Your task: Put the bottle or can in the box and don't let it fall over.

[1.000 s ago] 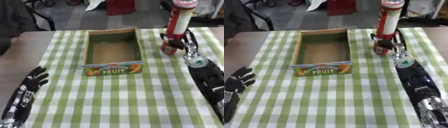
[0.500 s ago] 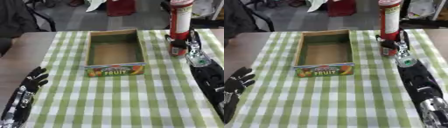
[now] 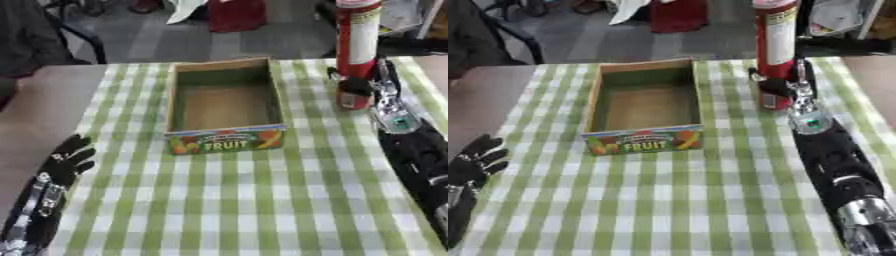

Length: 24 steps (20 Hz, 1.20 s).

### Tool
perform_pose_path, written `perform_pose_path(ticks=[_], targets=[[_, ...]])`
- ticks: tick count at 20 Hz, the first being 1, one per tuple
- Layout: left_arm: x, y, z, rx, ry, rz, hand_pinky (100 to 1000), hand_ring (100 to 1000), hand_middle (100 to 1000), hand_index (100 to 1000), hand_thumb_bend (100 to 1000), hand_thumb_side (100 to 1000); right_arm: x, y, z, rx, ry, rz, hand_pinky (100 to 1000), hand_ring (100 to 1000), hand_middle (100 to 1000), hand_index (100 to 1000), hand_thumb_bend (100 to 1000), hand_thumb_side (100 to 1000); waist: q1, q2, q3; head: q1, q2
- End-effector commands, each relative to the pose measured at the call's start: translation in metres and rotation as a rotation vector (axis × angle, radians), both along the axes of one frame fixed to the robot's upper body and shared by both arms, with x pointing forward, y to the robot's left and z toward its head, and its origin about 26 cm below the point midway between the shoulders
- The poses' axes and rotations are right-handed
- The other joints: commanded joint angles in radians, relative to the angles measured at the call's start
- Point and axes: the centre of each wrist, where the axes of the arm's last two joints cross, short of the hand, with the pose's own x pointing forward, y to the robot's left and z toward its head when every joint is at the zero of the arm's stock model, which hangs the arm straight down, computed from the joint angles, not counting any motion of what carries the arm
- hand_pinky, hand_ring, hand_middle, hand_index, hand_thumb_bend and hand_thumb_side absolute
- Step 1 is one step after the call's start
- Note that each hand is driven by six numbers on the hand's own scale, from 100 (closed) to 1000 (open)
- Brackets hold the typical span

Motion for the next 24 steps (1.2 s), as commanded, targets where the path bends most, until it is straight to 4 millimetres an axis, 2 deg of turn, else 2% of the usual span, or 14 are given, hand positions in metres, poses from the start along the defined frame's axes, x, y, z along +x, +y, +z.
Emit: perform_pose_path(ticks=[1,5,9,14,19,21,22,23,24], targets=[[0.000,0.003,0.006,0.007,-0.022,0.001,890,887,882,972,542,861,0.005,0.015,0.045,-0.018,-0.116,0.083,975,469,417,299,100,100,0.002,-0.024,-0.001,-0.009,-0.003],[-0.001,0.002,0.003,0.007,-0.013,-0.003,891,887,882,972,542,861,0.008,0.047,0.078,-0.035,-0.195,0.215,995,467,417,294,100,100,0.004,-0.027,0.004,-0.023,0.000],[-0.001,0.000,0.002,0.005,-0.009,-0.012,892,887,882,972,543,861,0.012,0.082,0.093,-0.059,-0.223,0.338,1000,467,418,292,100,100,0.006,-0.029,0.014,-0.038,-0.002],[-0.001,-0.004,0.001,0.002,-0.006,-0.029,892,887,882,972,543,861,0.016,0.125,0.088,-0.089,-0.190,0.474,1000,471,423,295,100,100,0.007,-0.029,0.030,-0.060,-0.009],[-0.001,-0.006,0.001,-0.001,-0.005,-0.035,893,887,881,972,543,861,0.016,0.154,0.073,-0.137,-0.145,0.568,1000,493,447,322,100,100,0.007,-0.027,0.037,-0.068,-0.011],[-0.001,-0.006,0.000,-0.001,-0.002,-0.037,893,887,881,972,543,862,0.015,0.165,0.066,-0.197,-0.135,0.610,1000,539,492,379,100,100,0.007,-0.026,0.037,-0.070,-0.012],[0.000,-0.006,0.000,-0.001,-0.001,-0.037,893,887,881,972,543,862,0.014,0.169,0.062,-0.235,-0.123,0.634,1000,625,574,465,100,100,0.008,-0.026,0.038,-0.070,-0.013],[0.000,-0.006,0.000,-0.002,-0.001,-0.036,893,887,881,972,543,861,0.014,0.172,0.058,-0.279,-0.106,0.660,1000,749,691,553,131,100,0.008,-0.026,0.038,-0.070,-0.014],[0.000,-0.006,0.000,-0.003,-0.001,-0.036,893,887,881,972,544,861,0.014,0.174,0.054,-0.318,-0.088,0.684,1000,853,797,640,235,168,0.009,-0.026,0.038,-0.071,-0.014]])
